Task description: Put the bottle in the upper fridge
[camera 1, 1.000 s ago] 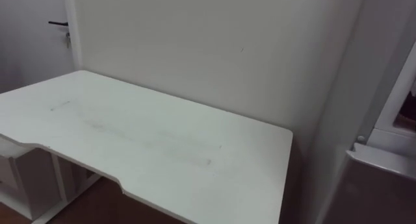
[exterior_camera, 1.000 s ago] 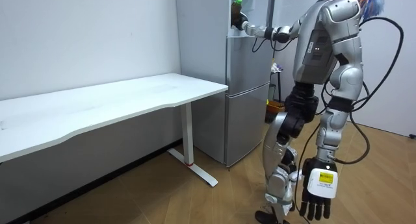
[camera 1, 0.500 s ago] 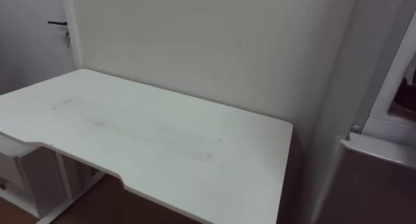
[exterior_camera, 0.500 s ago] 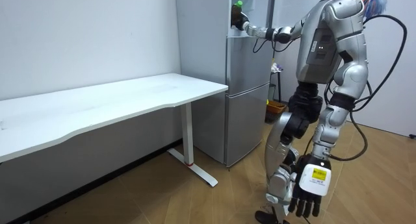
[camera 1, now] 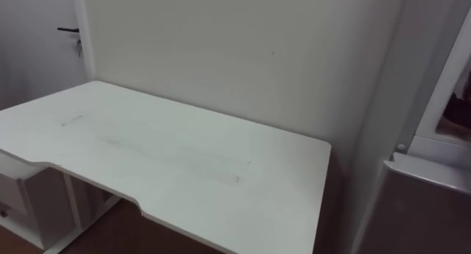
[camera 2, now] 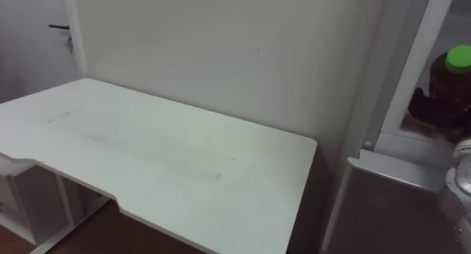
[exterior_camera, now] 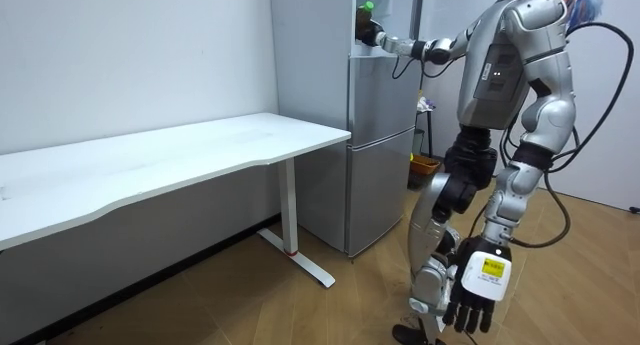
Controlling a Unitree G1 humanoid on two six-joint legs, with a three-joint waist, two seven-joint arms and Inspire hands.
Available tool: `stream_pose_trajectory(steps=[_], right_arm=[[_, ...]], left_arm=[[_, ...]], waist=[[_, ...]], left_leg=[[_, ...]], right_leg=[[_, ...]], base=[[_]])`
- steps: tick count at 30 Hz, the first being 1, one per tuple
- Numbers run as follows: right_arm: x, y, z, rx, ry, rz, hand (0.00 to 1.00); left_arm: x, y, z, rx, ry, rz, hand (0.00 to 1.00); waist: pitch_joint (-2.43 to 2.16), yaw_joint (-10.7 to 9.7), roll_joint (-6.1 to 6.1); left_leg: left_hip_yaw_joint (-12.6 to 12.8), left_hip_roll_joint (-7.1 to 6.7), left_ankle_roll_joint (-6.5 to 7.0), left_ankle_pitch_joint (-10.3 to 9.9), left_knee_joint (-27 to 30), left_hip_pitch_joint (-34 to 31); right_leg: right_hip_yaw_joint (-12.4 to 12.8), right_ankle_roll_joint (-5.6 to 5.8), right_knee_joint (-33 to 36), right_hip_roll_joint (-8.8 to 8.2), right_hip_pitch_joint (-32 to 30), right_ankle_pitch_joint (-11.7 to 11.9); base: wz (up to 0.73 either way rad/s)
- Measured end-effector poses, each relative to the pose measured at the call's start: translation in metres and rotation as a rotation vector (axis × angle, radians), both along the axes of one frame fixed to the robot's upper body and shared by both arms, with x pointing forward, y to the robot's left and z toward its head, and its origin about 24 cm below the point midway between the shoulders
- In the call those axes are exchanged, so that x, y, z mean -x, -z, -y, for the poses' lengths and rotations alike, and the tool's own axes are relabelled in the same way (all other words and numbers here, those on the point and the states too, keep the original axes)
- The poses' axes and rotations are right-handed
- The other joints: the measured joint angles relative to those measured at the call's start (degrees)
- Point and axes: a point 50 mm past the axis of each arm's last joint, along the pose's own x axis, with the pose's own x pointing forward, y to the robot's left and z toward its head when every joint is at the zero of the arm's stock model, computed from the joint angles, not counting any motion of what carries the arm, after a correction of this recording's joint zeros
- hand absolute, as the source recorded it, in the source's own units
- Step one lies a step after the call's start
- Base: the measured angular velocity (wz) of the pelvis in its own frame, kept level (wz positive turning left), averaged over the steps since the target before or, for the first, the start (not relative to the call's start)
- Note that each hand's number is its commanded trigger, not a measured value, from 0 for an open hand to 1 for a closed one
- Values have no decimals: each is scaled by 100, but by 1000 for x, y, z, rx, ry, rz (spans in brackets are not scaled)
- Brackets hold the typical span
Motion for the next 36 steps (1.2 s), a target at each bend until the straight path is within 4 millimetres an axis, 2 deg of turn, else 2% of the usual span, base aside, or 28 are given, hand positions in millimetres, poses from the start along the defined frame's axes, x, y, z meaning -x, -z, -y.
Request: stream_pose_trajectory(steps=[5, 8, 16, 20, 26, 30, 36], right_arm=[[0, 1, 2, -83, -22, 5, 0], [0, 1, 1, -121, -31, 15, 0], [-2, -4, -4, -114, -52, 9, 0], [-2, -5, -5, -120, -51, 11, 0], [-1, -7, -3, -147, -55, 26, 0], [-2, -10, -6, -151, -69, 42, 0], [-3, -20, -14, -137, -91, 72, 0]], left_arm=[[4, -2, -3, -2, -10, -2, 0], [5, -2, -3, 6, -12, -3, 0], [7, -3, -7, 20, -29, -2, 0], [10, -3, -8, 19, -37, -11, 0], [18, -1, -8, 23, -58, -41, 0], [25, 0, -7, 28, -85, -64, 0], [26, 0, -8, 20, -85, -68, 0]], waist=[[-37, 6, -81], [-30, 4, -101], [-16, -204, -137], [-8, -199, -147], [-8, -203, -135], [9, -221, -101], [-9, -262, -82]], left_leg=[[21, 5, -9, 6, -57, 46], [53, 10, -11, 7, -99, 109], [54, 7, -14, 8, -154, 147], [64, 5, -14, 7, -191, 197], [104, 12, -14, 7, -243, 239], [128, 14, -14, 7, -282, 276], [198, 18, -14, 9, -349, 292]], right_leg=[[32, -39, -5, 10, 4, 16], [45, -52, -11, 12, 46, 23], [54, -46, -20, 14, 70, -20], [65, -42, -30, 16, 104, -24], [102, -35, -103, 41, 149, -8], [141, -33, -103, 43, 146, -10], [198, -28, -73, 49, 112, -13]], base=[[-5], [-4], [1], [-2], [-2], [-4], [-5]])
